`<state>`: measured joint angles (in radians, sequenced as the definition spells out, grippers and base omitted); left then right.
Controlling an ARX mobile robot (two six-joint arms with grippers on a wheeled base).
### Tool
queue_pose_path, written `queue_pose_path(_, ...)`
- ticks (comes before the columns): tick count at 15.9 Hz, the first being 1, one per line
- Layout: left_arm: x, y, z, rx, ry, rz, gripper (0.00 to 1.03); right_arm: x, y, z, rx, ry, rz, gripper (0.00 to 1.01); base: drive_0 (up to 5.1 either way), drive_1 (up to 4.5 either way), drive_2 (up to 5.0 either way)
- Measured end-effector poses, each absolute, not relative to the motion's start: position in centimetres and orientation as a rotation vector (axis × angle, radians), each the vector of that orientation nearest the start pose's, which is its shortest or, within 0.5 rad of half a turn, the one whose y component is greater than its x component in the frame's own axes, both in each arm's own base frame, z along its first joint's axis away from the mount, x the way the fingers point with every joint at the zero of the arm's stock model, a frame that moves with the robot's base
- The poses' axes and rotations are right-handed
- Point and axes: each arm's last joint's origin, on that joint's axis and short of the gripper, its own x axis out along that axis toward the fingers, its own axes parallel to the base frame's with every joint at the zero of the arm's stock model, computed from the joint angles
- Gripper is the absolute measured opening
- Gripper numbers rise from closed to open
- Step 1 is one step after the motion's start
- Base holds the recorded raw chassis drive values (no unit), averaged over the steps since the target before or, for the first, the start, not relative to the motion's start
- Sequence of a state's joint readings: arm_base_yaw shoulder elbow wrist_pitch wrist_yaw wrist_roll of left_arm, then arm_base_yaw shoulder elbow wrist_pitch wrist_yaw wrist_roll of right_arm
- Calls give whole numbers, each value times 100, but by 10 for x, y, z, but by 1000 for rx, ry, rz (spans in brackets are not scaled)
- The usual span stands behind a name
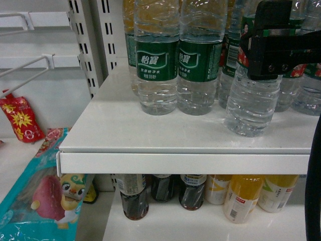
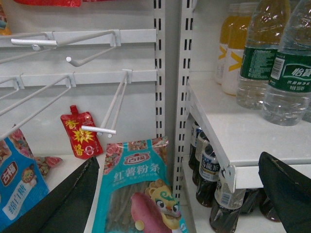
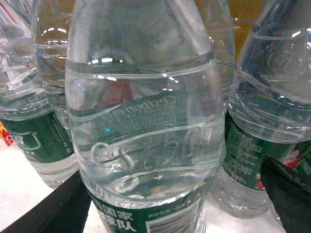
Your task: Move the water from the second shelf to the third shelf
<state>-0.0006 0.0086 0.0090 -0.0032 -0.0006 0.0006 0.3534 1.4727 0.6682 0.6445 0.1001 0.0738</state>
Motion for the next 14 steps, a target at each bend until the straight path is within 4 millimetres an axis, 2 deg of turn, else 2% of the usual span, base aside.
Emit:
queue_pose_path(1,98,0,166,1,3,0,98,285,102,216,37,166,246,99,0,0,0)
queue_pose_path(9,98,0,166,1,3,0,98,276,97,224,49,161,254,98,0,0,0)
queue_pose_path(12,98,0,166,1,3,0,98,267,94,227,63,170,268,98,0,0,0)
queue_pose_path(14,98,0,166,1,3,0,98,252,89,233,82,164,297,98,0,0,0)
